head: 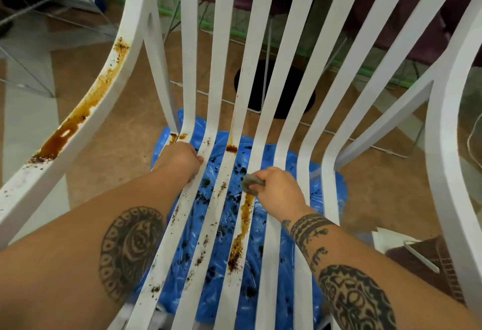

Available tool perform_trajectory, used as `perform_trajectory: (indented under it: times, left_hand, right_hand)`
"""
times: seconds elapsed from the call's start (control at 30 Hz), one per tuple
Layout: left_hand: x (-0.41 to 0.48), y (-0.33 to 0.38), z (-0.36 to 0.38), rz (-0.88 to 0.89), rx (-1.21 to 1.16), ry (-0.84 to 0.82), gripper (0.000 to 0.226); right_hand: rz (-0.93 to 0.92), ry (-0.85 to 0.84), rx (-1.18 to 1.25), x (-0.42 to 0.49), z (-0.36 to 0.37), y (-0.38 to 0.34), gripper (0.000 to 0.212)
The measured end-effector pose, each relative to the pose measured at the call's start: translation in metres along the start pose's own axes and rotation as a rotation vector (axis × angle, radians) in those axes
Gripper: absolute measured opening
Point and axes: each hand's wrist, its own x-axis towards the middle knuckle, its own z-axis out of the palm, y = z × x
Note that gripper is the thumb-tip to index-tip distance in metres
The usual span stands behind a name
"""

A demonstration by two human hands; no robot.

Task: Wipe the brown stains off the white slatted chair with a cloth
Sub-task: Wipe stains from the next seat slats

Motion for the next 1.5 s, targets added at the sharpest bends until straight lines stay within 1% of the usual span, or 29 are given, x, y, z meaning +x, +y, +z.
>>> perform_trajectory:
  times: [0.07,0.1,0.2,0.3,0.43,0.5,0.57,0.6,0.63,0.67,0.7,0.8,0.83,0.9,0.93,0.97,1.03,1.07,1.1,1.2,1.23,1.27,1.33,1.37,1.43,1.5]
  left_hand:
    - [-0.002,0.002,-0.002,-0.010,0.032,-0.006,0.027]
    - [-0.001,0.003,-0.001,-0.007,0.038,0.000,0.027]
    - [0.000,0.002,0.000,0.009,0.059,0.004,0.028]
    - [0.002,-0.001,0.003,0.024,0.058,0.011,0.031]
    - [0.002,-0.001,0.002,0.035,0.082,0.016,0.031]
    - [0.001,-0.001,0.003,0.036,0.101,0.013,0.030]
    - [0.001,-0.001,0.003,0.031,0.104,0.010,0.030]
    - [0.002,-0.001,0.003,0.028,0.092,0.007,0.031]
    - [0.001,-0.002,0.003,0.025,0.082,0.003,0.031]
    - [0.000,-0.003,0.003,0.025,0.077,0.004,0.031]
    - [-0.002,-0.004,0.003,0.033,0.079,0.015,0.030]
    - [-0.014,-0.007,-0.001,0.107,0.092,0.128,0.028]
    - [-0.020,-0.006,-0.003,0.133,0.077,0.177,0.027]
    - [-0.033,-0.002,-0.009,0.181,-0.006,0.266,0.027]
    - [-0.045,0.002,-0.012,0.209,-0.100,0.268,0.026]
    - [-0.057,0.008,-0.015,0.238,-0.241,0.227,0.024]
    - [-0.084,0.021,-0.018,0.263,-0.568,0.047,0.022]
    - [-0.099,0.027,-0.019,0.252,-0.683,-0.052,0.022]
    - [-0.110,0.030,-0.018,0.250,-0.751,-0.129,0.022]
    - [-0.129,0.031,-0.013,0.285,-0.779,-0.255,0.022]
    - [-0.132,0.029,-0.010,0.294,-0.759,-0.265,0.022]
    - [-0.135,0.029,-0.010,0.308,-0.726,-0.240,0.021]
    - [-0.139,0.028,-0.014,0.317,-0.691,-0.136,0.011]
    - [-0.141,0.030,-0.017,0.317,-0.704,-0.114,0.010]
    - [-0.148,0.032,-0.027,0.297,-0.766,-0.159,0.016]
    - [-0.154,0.033,-0.036,0.299,-0.821,-0.247,0.018]
  right_hand:
    - [0.014,-0.115,-0.023,0.001,-0.012,-0.006,0.014]
    - [0.021,-0.145,-0.045,0.006,-0.019,-0.009,0.013]
    - [0.018,-0.079,-0.004,0.016,-0.030,-0.012,0.012]
    - [-0.014,-0.012,0.060,0.010,-0.015,-0.004,0.014]
    - [-0.059,-0.029,0.073,-0.004,-0.001,0.007,0.016]
    - [-0.112,-0.121,-0.004,-0.007,-0.008,0.007,0.019]
    - [-0.168,-0.249,-0.200,-0.005,-0.023,-0.003,0.019]
    - [-0.188,-0.277,-0.300,-0.003,-0.030,-0.008,0.016]
    - [-0.192,-0.257,-0.336,-0.002,-0.037,-0.014,0.015]
    - [-0.177,-0.204,-0.291,0.000,-0.041,-0.017,0.013]
    - [-0.123,-0.139,-0.139,-0.001,-0.042,-0.019,0.012]
    - [0.133,0.018,0.546,-0.014,-0.032,-0.023,0.015]
    - [0.223,0.041,0.745,-0.019,-0.028,-0.024,0.013]
    - [0.382,-0.007,1.108,-0.028,-0.024,-0.030,0.012]
    - [0.431,-0.045,1.254,-0.031,-0.024,-0.032,0.015]
    - [0.455,-0.076,1.366,-0.034,-0.024,-0.035,0.018]
    - [0.484,-0.090,1.525,-0.037,-0.024,-0.039,0.022]
    - [0.489,-0.086,1.569,-0.040,-0.025,-0.042,0.024]
    - [0.488,-0.090,1.598,-0.042,-0.027,-0.046,0.026]
    - [0.489,-0.093,1.610,-0.050,-0.034,-0.057,0.034]
    - [0.485,-0.087,1.611,-0.052,-0.036,-0.060,0.036]
    - [0.472,-0.084,1.603,-0.055,-0.040,-0.064,0.037]
    - [0.455,-0.083,1.538,-0.062,-0.049,-0.072,0.035]
    - [0.447,-0.061,1.469,-0.066,-0.054,-0.075,0.032]
    - [0.423,0.008,1.342,-0.071,-0.059,-0.076,0.028]
    - [0.382,0.012,1.320,-0.076,-0.063,-0.076,0.026]
